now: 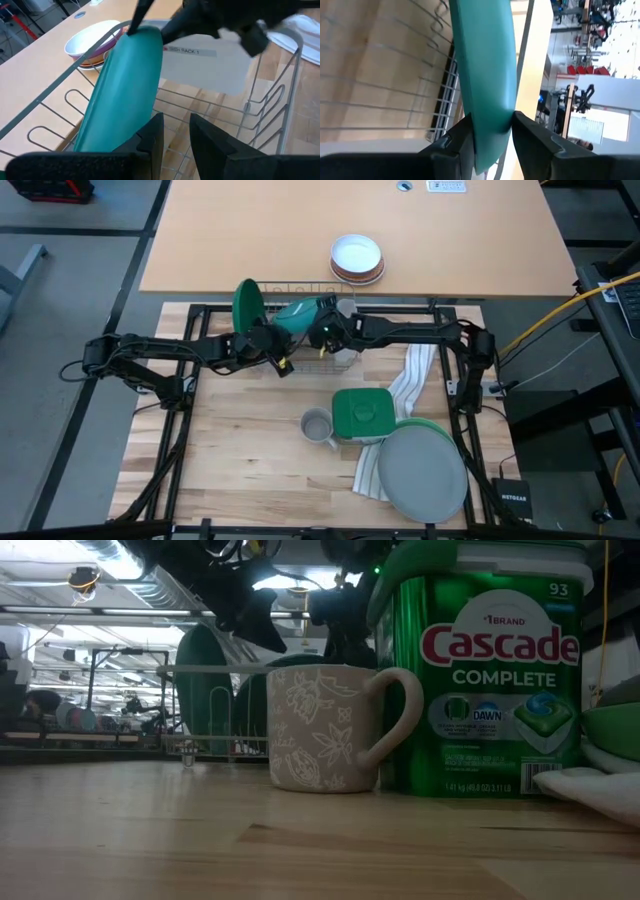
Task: Sort dishes
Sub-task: Put the blue plate in the dish rack
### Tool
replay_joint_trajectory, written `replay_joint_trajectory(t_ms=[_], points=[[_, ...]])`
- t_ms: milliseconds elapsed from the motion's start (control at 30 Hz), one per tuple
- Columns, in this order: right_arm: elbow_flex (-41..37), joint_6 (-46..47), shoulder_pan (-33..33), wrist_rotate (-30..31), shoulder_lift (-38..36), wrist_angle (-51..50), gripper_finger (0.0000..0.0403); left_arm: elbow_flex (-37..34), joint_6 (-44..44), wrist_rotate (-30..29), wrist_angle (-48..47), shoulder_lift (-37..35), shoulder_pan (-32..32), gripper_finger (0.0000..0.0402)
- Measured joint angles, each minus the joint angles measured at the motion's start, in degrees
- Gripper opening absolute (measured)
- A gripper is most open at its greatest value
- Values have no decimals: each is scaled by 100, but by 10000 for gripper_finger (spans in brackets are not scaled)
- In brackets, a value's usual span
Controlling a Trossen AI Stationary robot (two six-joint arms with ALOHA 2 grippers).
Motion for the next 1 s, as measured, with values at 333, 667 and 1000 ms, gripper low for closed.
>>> replay_joint_trajectory(t_ms=[333,667,1000], points=[[-5,25,-418,-46,10,286,82,0,-4,0,27,0,0,84],[1,-52,-477,-252,2,965,36,-2,69,0,165,-93,-109,84],[-2,-542,-471,-558,5,1365,24,-2,131,0,157,-960,-328,84]])
